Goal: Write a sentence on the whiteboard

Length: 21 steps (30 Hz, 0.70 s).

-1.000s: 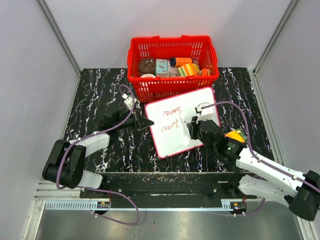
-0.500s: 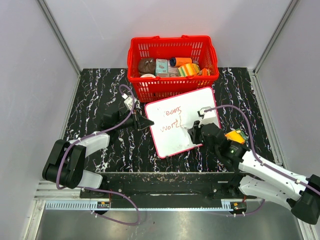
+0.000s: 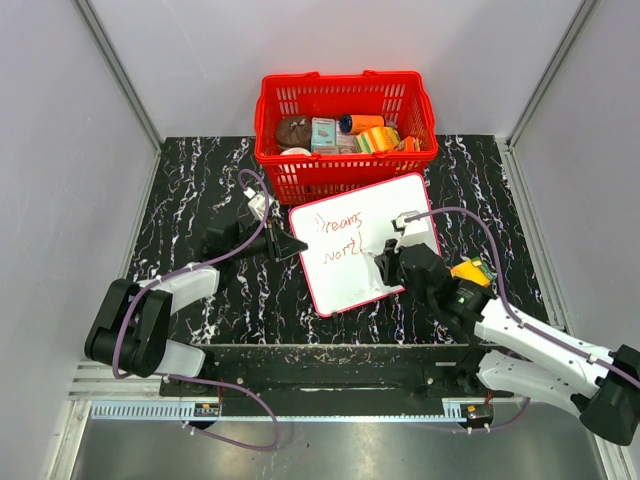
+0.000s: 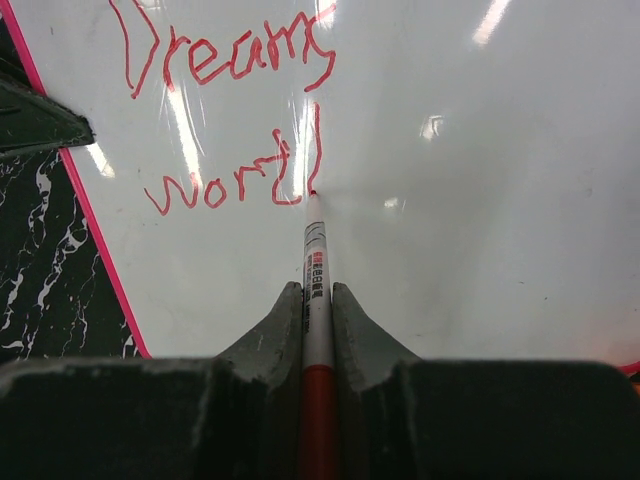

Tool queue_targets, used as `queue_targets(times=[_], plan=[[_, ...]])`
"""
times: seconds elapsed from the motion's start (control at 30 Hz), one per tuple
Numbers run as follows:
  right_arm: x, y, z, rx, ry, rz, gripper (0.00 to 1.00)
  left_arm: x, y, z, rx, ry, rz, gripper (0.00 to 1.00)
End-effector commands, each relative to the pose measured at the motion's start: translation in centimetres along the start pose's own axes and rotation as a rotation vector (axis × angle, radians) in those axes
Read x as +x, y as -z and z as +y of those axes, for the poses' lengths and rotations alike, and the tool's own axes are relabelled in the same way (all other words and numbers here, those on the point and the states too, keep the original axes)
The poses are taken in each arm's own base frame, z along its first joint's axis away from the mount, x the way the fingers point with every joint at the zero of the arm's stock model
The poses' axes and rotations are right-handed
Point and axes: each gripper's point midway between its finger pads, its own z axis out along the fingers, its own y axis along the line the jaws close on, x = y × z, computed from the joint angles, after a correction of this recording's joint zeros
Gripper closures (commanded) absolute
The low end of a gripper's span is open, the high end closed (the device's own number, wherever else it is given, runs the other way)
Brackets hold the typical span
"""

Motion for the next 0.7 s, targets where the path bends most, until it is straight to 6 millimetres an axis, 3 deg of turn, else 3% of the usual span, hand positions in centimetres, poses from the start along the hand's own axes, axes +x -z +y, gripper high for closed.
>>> queue_targets(times=[0.0,0.67], plan=[[-2.8,-0.4,-0.2,0.036,0.017,-0.073,1.00,-0.1,-0.4,0.6,-0.020,-0.164,0.002,1.00],[-4.5,-0.7,-0.6,0.067,0.043,-0.121,1.00,0.0,-0.5,0.6,-0.020,-0.165,0.003,1.00]])
